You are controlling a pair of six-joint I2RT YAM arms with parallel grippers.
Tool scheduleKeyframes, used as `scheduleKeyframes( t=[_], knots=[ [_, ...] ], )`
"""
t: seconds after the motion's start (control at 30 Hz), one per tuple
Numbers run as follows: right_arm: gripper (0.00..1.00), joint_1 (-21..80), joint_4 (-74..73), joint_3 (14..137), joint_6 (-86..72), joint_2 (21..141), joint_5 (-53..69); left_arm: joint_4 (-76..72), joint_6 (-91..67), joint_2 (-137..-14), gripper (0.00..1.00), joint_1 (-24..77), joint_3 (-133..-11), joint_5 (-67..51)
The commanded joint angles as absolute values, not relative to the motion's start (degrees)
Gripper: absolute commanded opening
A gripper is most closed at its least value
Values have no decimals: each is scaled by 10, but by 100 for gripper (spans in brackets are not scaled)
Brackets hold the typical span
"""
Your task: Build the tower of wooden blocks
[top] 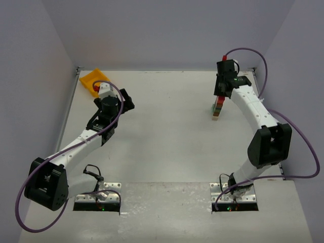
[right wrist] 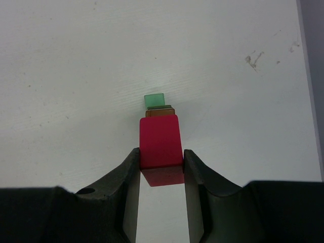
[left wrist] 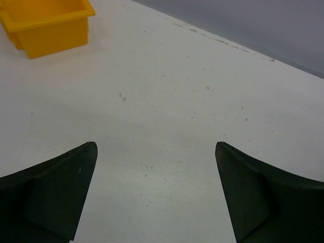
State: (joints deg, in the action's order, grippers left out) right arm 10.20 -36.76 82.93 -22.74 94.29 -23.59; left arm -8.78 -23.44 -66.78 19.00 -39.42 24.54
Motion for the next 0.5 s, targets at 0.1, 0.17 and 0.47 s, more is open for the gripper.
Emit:
scheduleKeyframes(
  t=[0.1, 0.17, 0.47],
  knots=[
    [16, 98, -375, 859, -235, 954, -240, -109, -236, -669, 100, 185, -418, 242],
    [16, 99, -377, 859, -235, 955, -238, -109, -236, -669, 100, 185, -419, 242],
    [21, 99, -380, 863, -236, 959, -238, -108, -238, -669, 100, 185, -418, 240]
  ],
)
